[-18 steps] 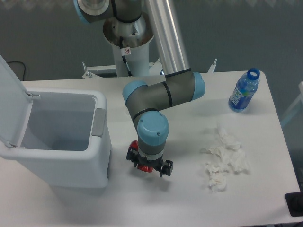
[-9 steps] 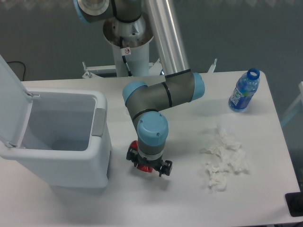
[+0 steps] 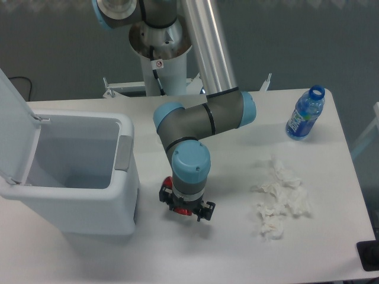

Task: Pick up the cans
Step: 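Close the gripper fingers on the crushed red can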

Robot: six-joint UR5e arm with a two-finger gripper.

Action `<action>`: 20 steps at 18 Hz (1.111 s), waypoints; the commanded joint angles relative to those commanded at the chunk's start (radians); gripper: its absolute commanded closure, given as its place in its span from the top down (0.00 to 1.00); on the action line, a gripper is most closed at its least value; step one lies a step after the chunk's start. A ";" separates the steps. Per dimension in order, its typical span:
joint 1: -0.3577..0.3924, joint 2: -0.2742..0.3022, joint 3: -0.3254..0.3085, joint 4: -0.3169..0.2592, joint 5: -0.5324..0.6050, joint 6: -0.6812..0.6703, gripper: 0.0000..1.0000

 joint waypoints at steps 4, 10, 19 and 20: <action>0.000 0.012 -0.017 -0.003 0.006 -0.005 0.87; -0.002 0.009 -0.021 -0.003 0.005 -0.011 0.88; -0.002 0.006 -0.020 -0.002 0.002 -0.006 0.79; -0.002 0.008 -0.020 -0.002 0.002 -0.006 0.76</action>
